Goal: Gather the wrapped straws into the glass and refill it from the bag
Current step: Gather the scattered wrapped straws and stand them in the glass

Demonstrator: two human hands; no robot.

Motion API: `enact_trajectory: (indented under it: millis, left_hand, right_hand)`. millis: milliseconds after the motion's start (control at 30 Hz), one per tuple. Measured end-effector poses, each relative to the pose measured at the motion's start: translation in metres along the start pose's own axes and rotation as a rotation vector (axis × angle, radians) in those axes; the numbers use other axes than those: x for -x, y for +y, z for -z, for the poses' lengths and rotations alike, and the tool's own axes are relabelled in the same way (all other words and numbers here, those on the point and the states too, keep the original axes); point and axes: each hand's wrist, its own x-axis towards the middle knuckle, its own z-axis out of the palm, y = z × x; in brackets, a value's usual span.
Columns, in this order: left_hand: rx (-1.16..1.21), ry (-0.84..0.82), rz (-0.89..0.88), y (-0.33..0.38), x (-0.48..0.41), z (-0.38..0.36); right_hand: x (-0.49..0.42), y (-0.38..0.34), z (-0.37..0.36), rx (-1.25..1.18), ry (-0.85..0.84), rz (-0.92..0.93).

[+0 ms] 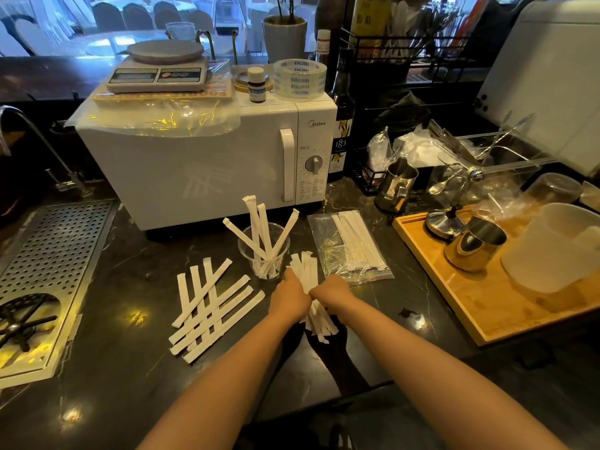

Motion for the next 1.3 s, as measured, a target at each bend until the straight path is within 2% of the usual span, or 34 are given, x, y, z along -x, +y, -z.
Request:
enact_trajectory:
  millis: [333,600,867,1033,1300]
  left_hand:
    - [0.118,-0.061,0.143,0.004,-0.005,0.004]
    - [0.168,-0.085,0.182,0.005,-0.009,0.003]
    - [0.125,-0.061,0.122,0.001,-0.016,0.004]
    - [0.127,-0.021,0.021,0.005,-0.016,0.007]
    - [0.186,0.116,-0.159,0.028,-0.007,0.018]
  right_hand:
    - [-0.011,0.001,-0.007,0.05,0.088,-0.044]
    - [-0.011,-0.002,-0.009,0.107,0.089,-0.041]
    - [-0.013,-0.003,-0.007,0.067,0.02,-0.033]
    - [-0.012,-0.002,-0.005,-0.034,0.0,-0.039]
    - [0.0,-0.016,0.006,-0.22,0.132,0.191]
